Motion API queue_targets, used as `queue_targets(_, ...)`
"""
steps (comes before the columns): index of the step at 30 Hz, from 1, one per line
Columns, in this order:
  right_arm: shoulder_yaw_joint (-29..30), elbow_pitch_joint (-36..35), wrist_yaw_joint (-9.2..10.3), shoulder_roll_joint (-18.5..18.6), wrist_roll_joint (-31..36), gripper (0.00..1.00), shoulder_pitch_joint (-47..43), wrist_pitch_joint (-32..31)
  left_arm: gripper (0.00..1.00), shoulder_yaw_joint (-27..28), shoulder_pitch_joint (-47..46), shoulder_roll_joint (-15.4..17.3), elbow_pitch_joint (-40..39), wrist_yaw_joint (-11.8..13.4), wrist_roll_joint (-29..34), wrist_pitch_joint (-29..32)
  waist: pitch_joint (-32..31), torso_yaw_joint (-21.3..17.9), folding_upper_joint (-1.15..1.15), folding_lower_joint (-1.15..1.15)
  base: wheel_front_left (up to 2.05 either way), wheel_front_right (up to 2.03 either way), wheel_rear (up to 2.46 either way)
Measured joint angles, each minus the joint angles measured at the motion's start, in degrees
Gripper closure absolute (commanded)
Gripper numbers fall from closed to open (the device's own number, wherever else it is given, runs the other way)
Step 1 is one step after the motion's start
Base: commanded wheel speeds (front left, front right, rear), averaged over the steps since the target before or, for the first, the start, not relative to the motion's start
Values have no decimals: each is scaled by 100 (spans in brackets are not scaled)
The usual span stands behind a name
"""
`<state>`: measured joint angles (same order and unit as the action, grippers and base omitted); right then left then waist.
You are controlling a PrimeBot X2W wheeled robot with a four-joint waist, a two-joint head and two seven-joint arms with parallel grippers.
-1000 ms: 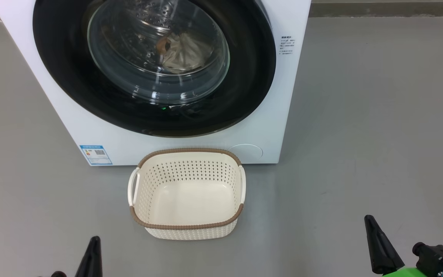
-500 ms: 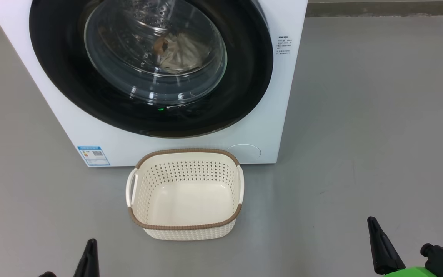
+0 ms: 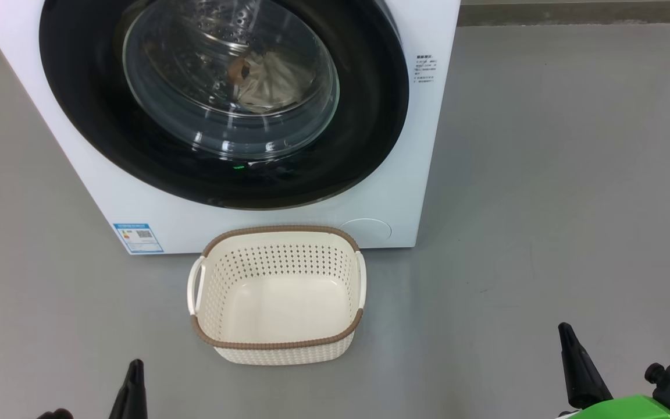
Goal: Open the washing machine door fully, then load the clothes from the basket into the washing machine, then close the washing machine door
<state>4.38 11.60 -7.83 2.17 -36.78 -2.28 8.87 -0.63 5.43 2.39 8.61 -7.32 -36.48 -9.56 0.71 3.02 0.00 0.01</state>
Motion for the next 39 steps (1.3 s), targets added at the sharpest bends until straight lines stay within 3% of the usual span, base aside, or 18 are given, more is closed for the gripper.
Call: queue_targets(39, 115, 165, 1, 20, -2486, 100, 247, -638, 100, 112, -367, 45, 280, 0, -2574, 613, -24, -136, 0, 0, 0, 0, 0)
